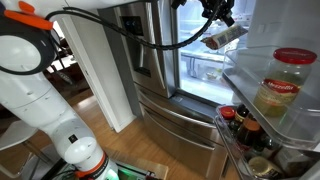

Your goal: Put the plastic on the top shelf of the fridge door

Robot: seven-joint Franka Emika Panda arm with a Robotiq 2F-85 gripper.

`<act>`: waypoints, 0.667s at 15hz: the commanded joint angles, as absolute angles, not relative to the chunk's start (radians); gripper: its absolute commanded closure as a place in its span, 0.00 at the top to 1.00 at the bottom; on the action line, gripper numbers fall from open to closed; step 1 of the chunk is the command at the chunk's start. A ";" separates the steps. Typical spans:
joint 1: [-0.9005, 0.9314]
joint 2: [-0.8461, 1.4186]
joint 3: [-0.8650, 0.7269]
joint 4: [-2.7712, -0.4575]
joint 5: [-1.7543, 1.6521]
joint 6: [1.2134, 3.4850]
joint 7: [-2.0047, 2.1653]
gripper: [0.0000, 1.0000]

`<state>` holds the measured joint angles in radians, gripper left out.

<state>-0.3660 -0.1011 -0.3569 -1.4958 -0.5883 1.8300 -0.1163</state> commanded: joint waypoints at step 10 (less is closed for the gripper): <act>-0.422 0.006 -0.417 -1.370 -0.587 1.682 0.144 0.00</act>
<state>-0.4021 -0.0325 -0.3906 -1.4172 -0.6184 1.6550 0.1207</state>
